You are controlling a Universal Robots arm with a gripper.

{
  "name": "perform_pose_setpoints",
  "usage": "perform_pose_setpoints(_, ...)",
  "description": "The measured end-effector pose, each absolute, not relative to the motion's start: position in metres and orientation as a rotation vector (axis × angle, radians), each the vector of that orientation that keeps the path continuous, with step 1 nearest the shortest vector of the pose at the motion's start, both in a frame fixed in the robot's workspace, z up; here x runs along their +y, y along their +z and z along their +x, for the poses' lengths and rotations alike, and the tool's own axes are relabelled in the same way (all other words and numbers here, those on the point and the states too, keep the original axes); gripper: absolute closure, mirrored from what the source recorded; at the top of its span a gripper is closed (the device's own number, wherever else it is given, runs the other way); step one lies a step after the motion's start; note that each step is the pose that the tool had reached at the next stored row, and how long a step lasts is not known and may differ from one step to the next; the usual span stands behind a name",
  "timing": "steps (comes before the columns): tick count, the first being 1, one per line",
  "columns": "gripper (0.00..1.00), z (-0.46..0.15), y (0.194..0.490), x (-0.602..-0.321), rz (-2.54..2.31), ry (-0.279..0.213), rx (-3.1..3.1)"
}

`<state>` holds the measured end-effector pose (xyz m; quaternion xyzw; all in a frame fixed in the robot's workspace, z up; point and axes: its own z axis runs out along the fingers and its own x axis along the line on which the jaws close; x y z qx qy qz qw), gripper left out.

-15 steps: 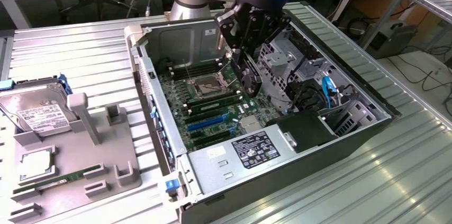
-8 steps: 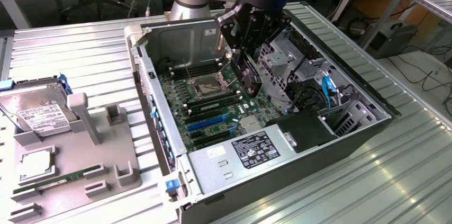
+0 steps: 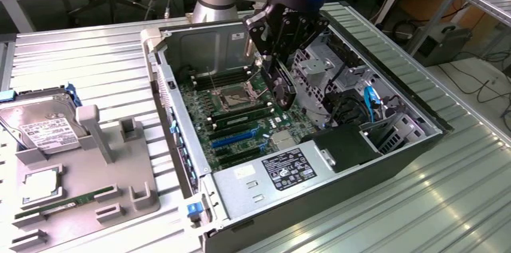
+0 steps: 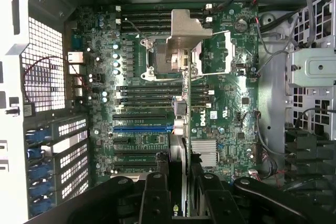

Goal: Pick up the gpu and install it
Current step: 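Insert the gpu into the slot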

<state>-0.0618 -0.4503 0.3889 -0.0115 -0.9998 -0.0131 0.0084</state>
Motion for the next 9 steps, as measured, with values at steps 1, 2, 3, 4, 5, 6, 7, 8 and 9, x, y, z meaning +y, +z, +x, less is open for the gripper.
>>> perform_pose_setpoints(1, 0.74, -0.0619, 0.3889, -0.4503, -0.035, -0.041, -3.125)
perform_pose_setpoints(2, 0.74, -0.0618, 0.3888, -0.4503, -0.021, -0.041, -3.125)
perform_pose_setpoints(3, 0.74, -0.0619, 0.3887, -0.4503, 0.01, -0.041, -3.125)
perform_pose_setpoints(4, 0.74, -0.0619, 0.3885, -0.4503, 0.048, -0.04, -3.124)
perform_pose_setpoints(5, 0.74, -0.0619, 0.3884, -0.4503, 0.077, -0.04, -3.123)
perform_pose_setpoints(6, 0.74, -0.0619, 0.388, -0.4503, 0.133, -0.04, -3.121)
perform_pose_setpoints(7, 0.74, -0.0619, 0.3877, -0.4503, 0.17, -0.039, -3.119)
perform_pose_setpoints(8, 0.74, -0.0619, 0.3871, -0.4503, 0.22, -0.039, -3.116)
perform_pose_setpoints(9, 0.74, -0.0619, 0.3867, -0.4503, 0.263, -0.038, -3.112)
